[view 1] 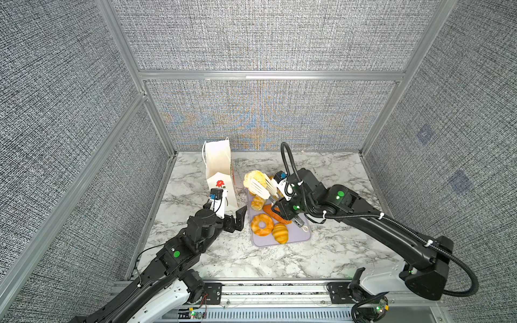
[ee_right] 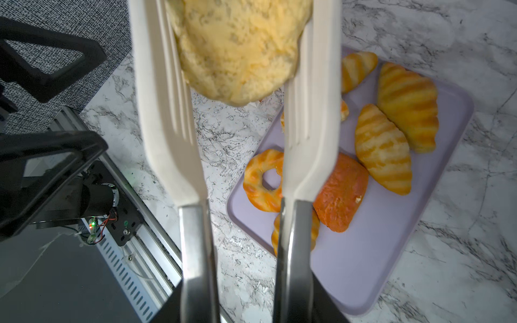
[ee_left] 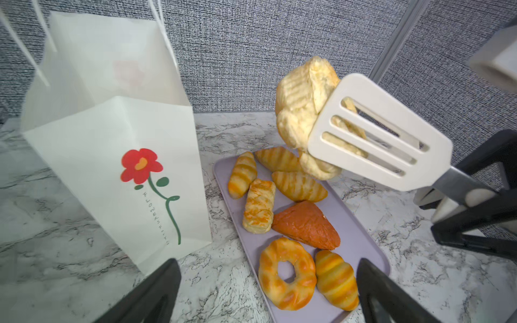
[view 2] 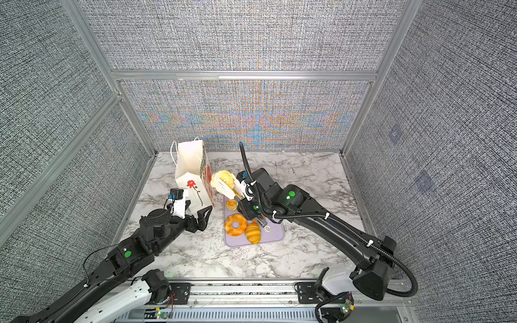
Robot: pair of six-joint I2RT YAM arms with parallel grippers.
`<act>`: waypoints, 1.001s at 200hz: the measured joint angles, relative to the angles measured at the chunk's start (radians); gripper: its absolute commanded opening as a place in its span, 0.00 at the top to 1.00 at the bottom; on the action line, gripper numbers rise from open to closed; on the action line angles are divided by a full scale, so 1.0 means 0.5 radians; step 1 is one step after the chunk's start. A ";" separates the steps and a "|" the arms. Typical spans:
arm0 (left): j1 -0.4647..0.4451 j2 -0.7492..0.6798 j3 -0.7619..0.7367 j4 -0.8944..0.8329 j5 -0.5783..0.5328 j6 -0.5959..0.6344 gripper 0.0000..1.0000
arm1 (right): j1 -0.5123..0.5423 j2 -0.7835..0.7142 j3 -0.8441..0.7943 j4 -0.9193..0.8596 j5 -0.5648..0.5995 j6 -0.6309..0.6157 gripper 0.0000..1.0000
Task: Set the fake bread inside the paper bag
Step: 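Lift the bun in the tongs and carry it toward the paper bag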
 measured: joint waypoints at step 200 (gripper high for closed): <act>0.821 -0.138 -0.027 -0.274 0.304 -0.039 0.00 | 0.040 0.739 0.846 0.262 -0.236 -0.108 0.57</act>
